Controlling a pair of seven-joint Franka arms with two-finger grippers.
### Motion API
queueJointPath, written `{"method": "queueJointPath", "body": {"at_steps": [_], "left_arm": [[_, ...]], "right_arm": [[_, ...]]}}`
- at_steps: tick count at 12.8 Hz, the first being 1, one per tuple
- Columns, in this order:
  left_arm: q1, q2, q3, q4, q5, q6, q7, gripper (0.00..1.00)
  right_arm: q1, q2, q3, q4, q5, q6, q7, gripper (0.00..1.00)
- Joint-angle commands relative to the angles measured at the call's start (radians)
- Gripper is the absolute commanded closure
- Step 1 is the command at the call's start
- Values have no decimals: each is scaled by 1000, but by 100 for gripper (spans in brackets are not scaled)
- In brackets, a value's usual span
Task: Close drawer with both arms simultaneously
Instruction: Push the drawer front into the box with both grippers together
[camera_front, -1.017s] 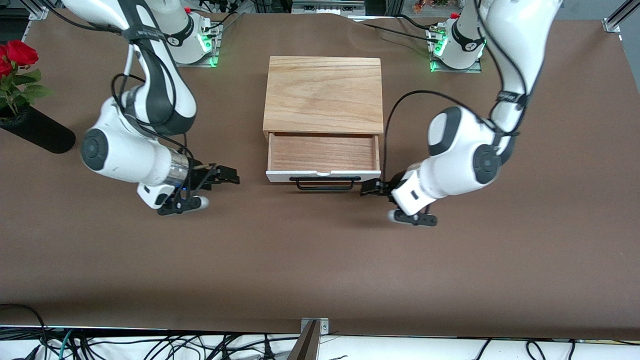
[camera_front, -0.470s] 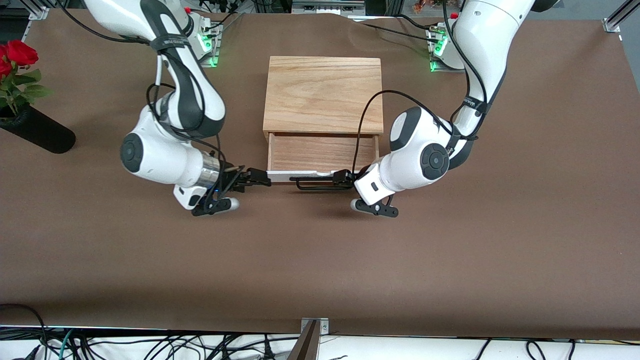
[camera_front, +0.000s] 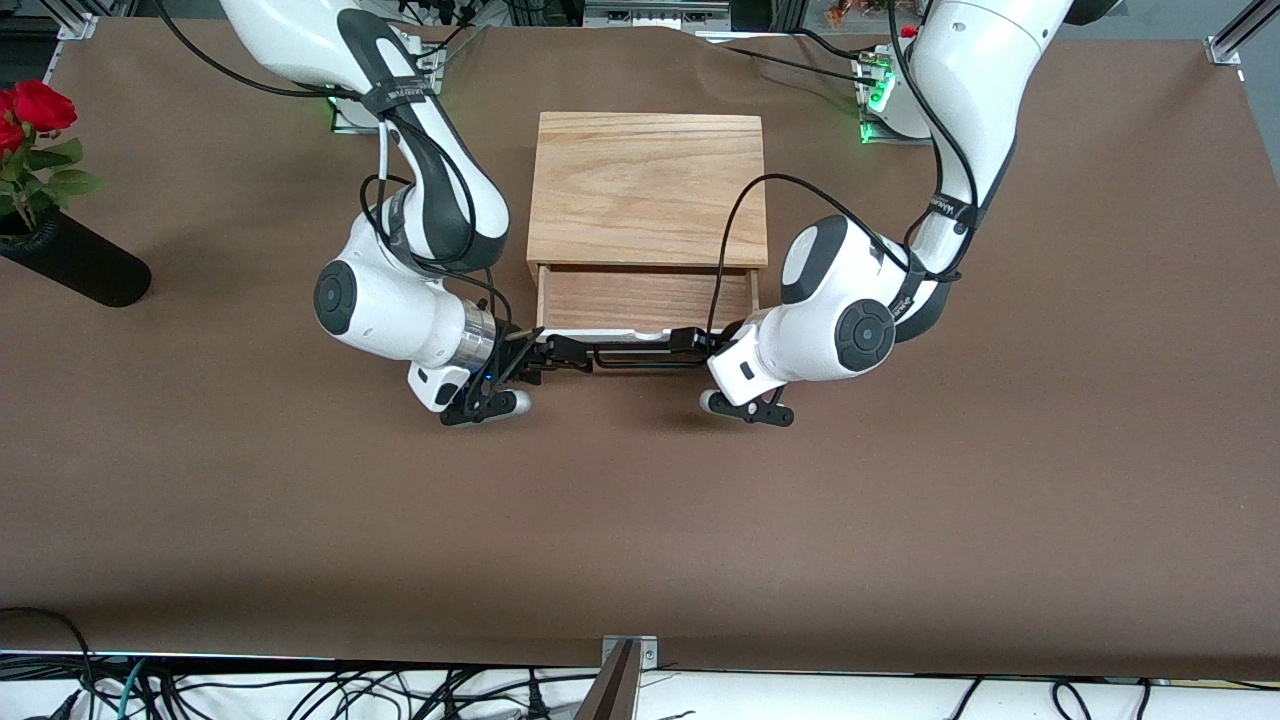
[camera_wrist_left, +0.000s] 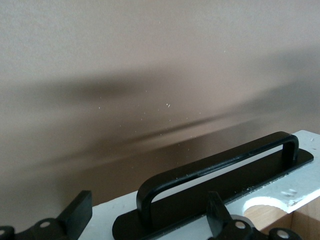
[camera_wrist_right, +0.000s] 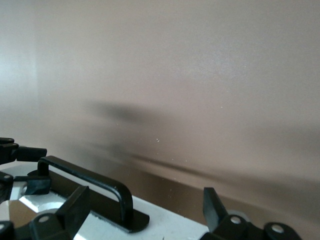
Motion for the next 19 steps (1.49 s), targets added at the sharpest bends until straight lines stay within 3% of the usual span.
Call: {"method": "queueJointPath", "body": {"at_steps": [1, 4, 6, 11, 16, 19], "left_arm": [[4, -7, 2, -11, -16, -123, 21, 0], [6, -7, 4, -9, -16, -163, 21, 0], [6, -7, 2, -11, -16, -163, 21, 0], [6, -9, 2, -8, -18, -252, 16, 0], [7, -6, 4, -9, -18, -338, 21, 0], [6, -3, 2, -9, -18, -353, 18, 0]], "right_arm": [[31, 13, -5, 2, 12, 2, 1, 0], [72, -15, -5, -85, 12, -9, 8, 0], [74, -84, -2, -185, 12, -47, 1, 0], [72, -188, -9, -249, 15, -207, 10, 0], [74, -227, -6, -341, 13, -184, 7, 0], [74, -233, 37, -394, 15, -94, 8, 0]]}}
